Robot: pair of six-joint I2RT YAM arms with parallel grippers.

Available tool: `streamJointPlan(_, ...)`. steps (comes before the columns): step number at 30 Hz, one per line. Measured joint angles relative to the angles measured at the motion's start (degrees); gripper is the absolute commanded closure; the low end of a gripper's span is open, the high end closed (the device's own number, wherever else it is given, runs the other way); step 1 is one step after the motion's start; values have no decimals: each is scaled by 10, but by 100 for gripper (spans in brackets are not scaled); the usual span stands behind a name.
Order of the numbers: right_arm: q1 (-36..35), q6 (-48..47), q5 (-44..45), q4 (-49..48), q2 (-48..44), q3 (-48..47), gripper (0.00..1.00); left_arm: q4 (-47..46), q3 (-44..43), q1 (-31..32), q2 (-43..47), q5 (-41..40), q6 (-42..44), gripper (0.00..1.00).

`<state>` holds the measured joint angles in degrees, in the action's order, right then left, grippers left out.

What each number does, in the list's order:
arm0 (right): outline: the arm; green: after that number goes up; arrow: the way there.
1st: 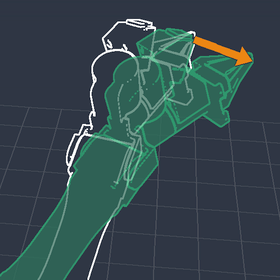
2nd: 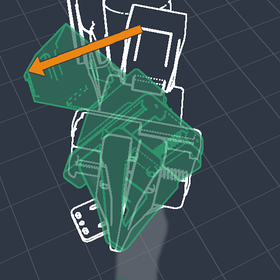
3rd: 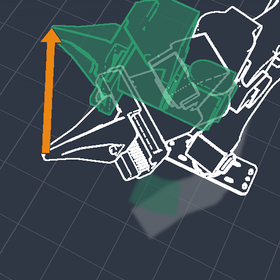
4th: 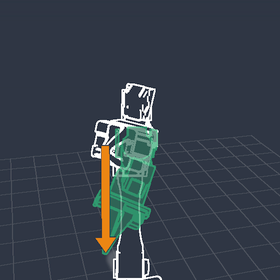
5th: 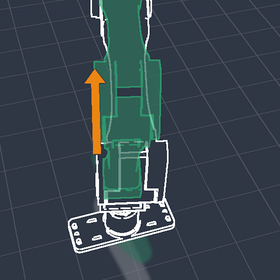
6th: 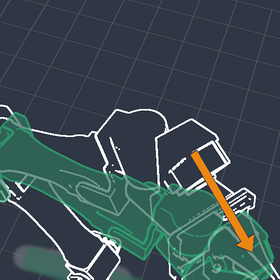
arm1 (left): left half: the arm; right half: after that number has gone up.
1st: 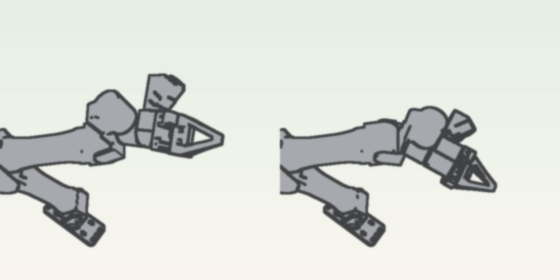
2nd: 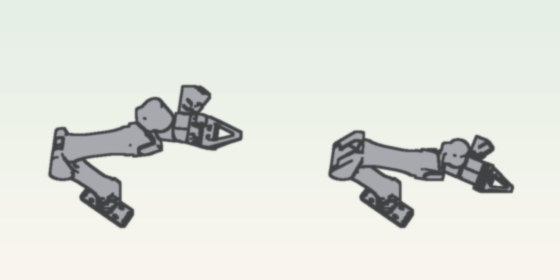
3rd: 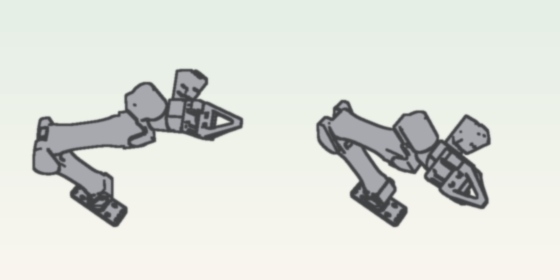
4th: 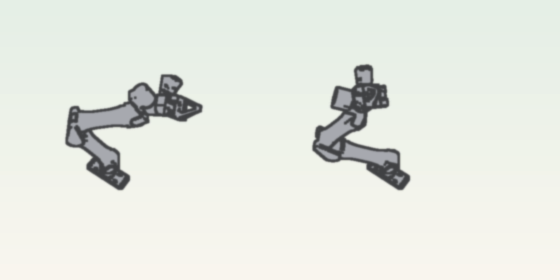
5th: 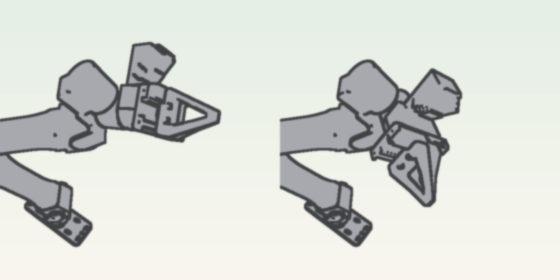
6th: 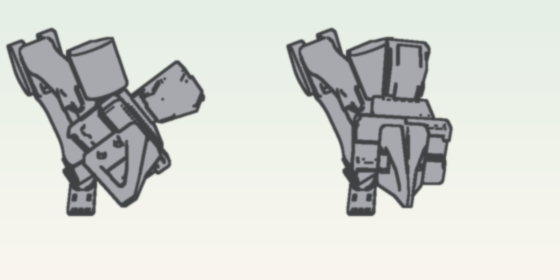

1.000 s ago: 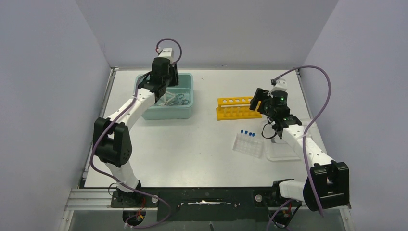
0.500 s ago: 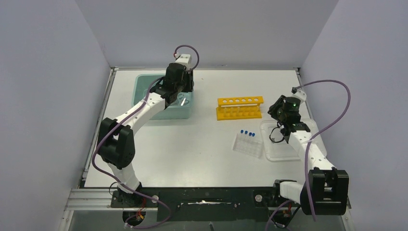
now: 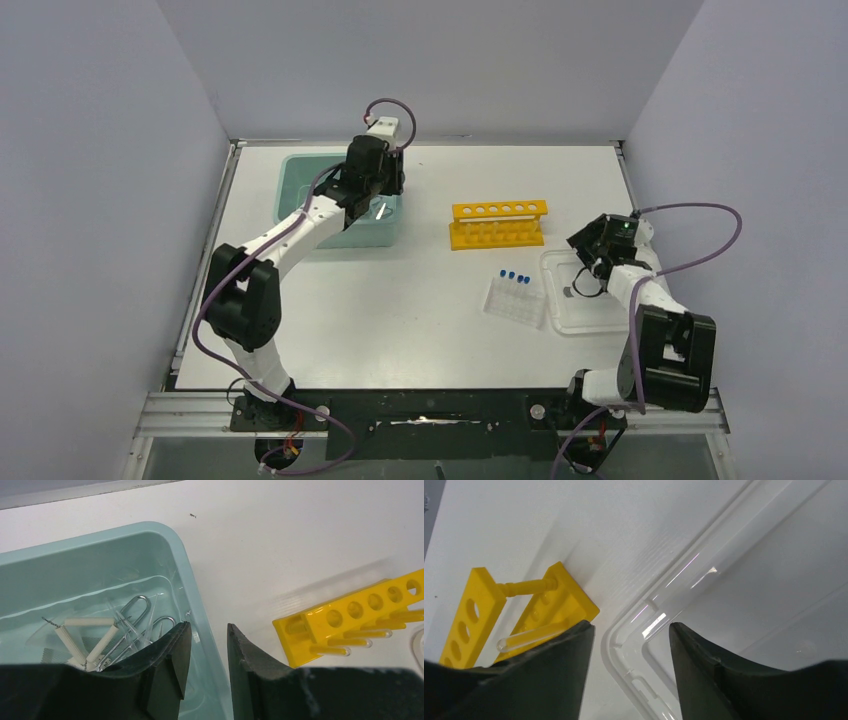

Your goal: Organize the chemistry lab equipment

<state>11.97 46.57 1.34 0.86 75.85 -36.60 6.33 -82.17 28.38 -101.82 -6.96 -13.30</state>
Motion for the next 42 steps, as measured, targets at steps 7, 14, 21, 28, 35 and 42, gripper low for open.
streamJointPlan(7, 0, 31, 18, 54, 107, -103, 10, -10, 19, 0, 0, 2, 1, 68)
streamJointPlan(14, 0, 69, 66, 142, 150, -203, 4, -19, 22, 0, 0, 2, 5, 68)
streamJointPlan(21, 0, 90, 113, 262, 238, -319, 2, -37, 29, 0, 0, 9, 4, 68)
streamJointPlan(28, 0, 103, 122, 309, 252, -312, 2, -38, 38, 0, 0, 13, 4, 68)
streamJointPlan(35, 0, 108, 129, 314, 267, -312, 4, -40, 38, -1, -1, 16, 4, 68)
streamJointPlan(42, -1, 109, 140, 322, 302, -325, 13, -40, 38, -1, -3, 17, 4, 68)
